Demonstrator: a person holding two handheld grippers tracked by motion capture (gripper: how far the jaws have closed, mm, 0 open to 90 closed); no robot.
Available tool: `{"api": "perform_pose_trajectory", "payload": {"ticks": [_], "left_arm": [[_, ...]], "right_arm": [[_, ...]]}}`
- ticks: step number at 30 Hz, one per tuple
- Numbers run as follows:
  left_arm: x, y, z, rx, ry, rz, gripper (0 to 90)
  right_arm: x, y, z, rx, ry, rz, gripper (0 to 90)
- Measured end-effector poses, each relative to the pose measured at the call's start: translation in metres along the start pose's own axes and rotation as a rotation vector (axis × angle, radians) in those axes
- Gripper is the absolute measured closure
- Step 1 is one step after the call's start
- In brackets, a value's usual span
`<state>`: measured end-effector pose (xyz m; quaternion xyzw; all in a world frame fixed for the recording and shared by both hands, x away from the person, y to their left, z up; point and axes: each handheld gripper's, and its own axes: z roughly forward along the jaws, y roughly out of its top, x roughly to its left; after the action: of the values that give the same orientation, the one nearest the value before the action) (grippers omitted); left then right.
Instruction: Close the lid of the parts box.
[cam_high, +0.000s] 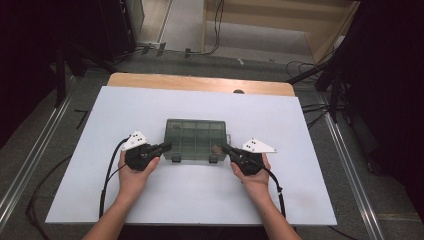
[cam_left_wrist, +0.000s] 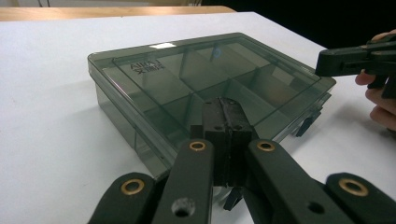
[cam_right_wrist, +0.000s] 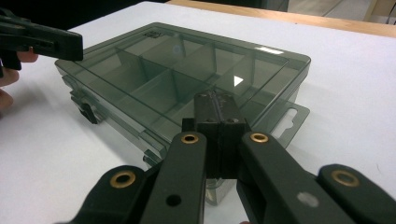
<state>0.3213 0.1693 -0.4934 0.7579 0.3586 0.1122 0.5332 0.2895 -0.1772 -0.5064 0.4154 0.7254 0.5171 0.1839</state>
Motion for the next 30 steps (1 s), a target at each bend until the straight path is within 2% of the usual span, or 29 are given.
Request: {"api": "perform_pose_trajectory", "payload": {"ticks": [8, 11, 17, 20, 27, 28, 29, 30], "left_arm": [[-0.001, -0.001, 0.000, 0.002, -0.006, 0.002, 90.0], [-0.002, -0.001, 0.000, 0.003, -0.006, -0.002, 90.0], [-0.002, -0.002, 0.000, 0.006, 0.000, -0.002, 90.0], [-0.002, -0.002, 0.001, 0.003, -0.007, -0.009, 90.0], [-0.002, -0.002, 0.001, 0.004, -0.003, -0.025, 90.0], [-0.003, -0.003, 0.003, 0.033, 0.011, -0.026, 90.0], [-0.002, -0.004, 0.004, 0.028, 0.001, -0.029, 90.0], [-0.003, -0.004, 0.004, 0.030, 0.008, -0.028, 90.0]], "right_arm": [[0.002, -0.001, 0.000, -0.001, -0.004, -0.005, 88.1], [0.004, -0.002, 0.000, -0.008, -0.012, -0.029, 88.2], [0.005, -0.003, 0.001, -0.013, -0.007, -0.028, 88.2], [0.008, -0.004, 0.002, -0.022, -0.026, -0.059, 88.3], [0.010, -0.005, 0.002, -0.022, -0.033, -0.045, 88.3], [0.010, -0.005, 0.002, -0.020, -0.034, -0.041, 88.4], [0.010, -0.005, 0.005, 0.009, -0.038, -0.044, 88.3], [0.011, -0.007, 0.005, -0.003, -0.038, -0.051, 88.3]]}}
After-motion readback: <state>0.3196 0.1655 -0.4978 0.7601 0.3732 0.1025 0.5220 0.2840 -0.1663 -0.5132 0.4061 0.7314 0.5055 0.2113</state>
